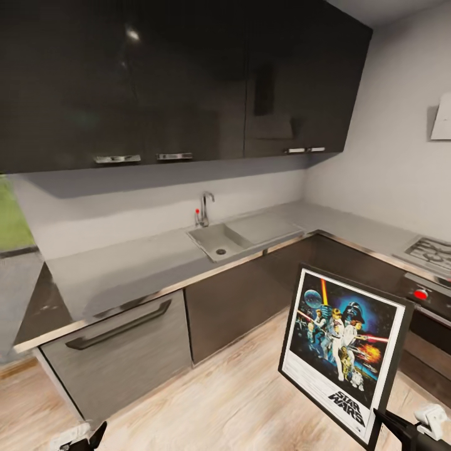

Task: Pick up the poster from the kitchen countertop and hang it on one of the wall nails in the kitchen.

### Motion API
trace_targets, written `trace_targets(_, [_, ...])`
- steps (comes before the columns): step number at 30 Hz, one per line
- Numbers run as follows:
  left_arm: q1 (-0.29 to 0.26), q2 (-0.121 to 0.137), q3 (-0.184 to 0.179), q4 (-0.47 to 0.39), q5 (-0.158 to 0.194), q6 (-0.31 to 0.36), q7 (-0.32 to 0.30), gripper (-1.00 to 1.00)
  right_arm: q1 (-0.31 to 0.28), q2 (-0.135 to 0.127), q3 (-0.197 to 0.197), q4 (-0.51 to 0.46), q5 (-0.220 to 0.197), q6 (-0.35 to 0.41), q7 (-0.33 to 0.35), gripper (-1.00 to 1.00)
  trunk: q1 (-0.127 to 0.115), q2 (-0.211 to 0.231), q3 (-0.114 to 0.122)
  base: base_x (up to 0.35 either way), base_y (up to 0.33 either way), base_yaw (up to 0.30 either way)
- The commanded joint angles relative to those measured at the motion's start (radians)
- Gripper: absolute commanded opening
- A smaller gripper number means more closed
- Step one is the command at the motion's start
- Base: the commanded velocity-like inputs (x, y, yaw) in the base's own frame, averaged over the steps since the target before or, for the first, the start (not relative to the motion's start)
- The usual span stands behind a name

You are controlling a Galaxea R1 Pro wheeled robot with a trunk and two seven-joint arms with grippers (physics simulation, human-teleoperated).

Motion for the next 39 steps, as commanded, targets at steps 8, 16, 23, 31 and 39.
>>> trace_targets(8, [-0.001, 0.002, -0.005, -0.001, 0.011, -0.003, -0.004, 1.00, -0.001, 0.000, -0.002, 0.001, 0.000, -0.006, 0.004, -1.00, 0.000, -0.002, -0.002, -0.332, 0.000, 0.116])
trace_targets(16, [-0.001, 0.003, -0.003, 0.000, 0.012, -0.001, -0.004, 1.00, -0.001, 0.000, -0.001, 0.000, 0.000, -0.009, 0.004, -1.00, 0.000, -0.002, -0.002, -0.228, 0.000, 0.217])
trace_targets(23, [-0.001, 0.004, -0.003, 0.002, 0.012, -0.001, -0.004, 1.00, -0.001, 0.001, -0.001, 0.000, 0.000, -0.009, 0.004, -1.00, 0.000, -0.002, -0.002, -0.015, 0.037, 0.287])
trace_targets(31, [-0.001, 0.013, -0.003, 0.002, 0.013, 0.001, -0.005, 1.00, -0.001, 0.003, -0.001, 0.001, 0.048, -0.012, 0.003, -1.00, 0.000, -0.002, -0.002, -0.070, 0.241, 0.290])
trace_targets(39, [-0.001, 0.018, -0.003, 0.002, 0.013, 0.001, -0.005, 1.00, -0.001, 0.004, -0.001, 0.000, 0.078, -0.012, 0.002, -1.00, 0.000, -0.002, -0.002, -0.147, 0.270, 0.290])
